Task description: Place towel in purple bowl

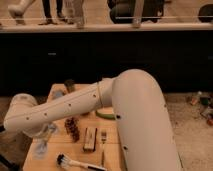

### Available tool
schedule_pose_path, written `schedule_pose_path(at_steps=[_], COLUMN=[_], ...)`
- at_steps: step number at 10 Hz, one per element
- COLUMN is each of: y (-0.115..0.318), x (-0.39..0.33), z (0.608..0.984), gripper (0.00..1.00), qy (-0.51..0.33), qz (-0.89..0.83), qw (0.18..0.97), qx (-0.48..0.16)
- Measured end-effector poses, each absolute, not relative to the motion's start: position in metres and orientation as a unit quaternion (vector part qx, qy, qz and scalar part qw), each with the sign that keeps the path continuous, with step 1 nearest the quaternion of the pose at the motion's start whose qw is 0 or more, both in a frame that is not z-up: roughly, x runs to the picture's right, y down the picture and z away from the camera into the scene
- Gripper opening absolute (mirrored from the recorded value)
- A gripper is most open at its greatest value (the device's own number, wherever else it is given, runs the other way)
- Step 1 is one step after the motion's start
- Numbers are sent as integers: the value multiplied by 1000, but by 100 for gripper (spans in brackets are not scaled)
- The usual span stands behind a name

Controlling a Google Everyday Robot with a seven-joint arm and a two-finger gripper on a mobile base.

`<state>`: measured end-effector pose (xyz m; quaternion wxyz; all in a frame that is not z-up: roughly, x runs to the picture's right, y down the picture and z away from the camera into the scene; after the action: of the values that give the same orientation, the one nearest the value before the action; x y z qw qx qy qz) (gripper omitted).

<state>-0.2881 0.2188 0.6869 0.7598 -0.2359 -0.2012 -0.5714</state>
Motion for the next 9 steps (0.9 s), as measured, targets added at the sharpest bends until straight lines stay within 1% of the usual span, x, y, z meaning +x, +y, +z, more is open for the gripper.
schedule_pose_path(at_steps=[2, 4, 9], y=[192, 173, 171], x=[-277, -264, -263], z=[692, 699, 698], gripper=[10, 10, 10], qy=[-188, -181, -180], qz=[-571, -565, -561], qw=[764, 770, 773], qx=[-233, -236, -237])
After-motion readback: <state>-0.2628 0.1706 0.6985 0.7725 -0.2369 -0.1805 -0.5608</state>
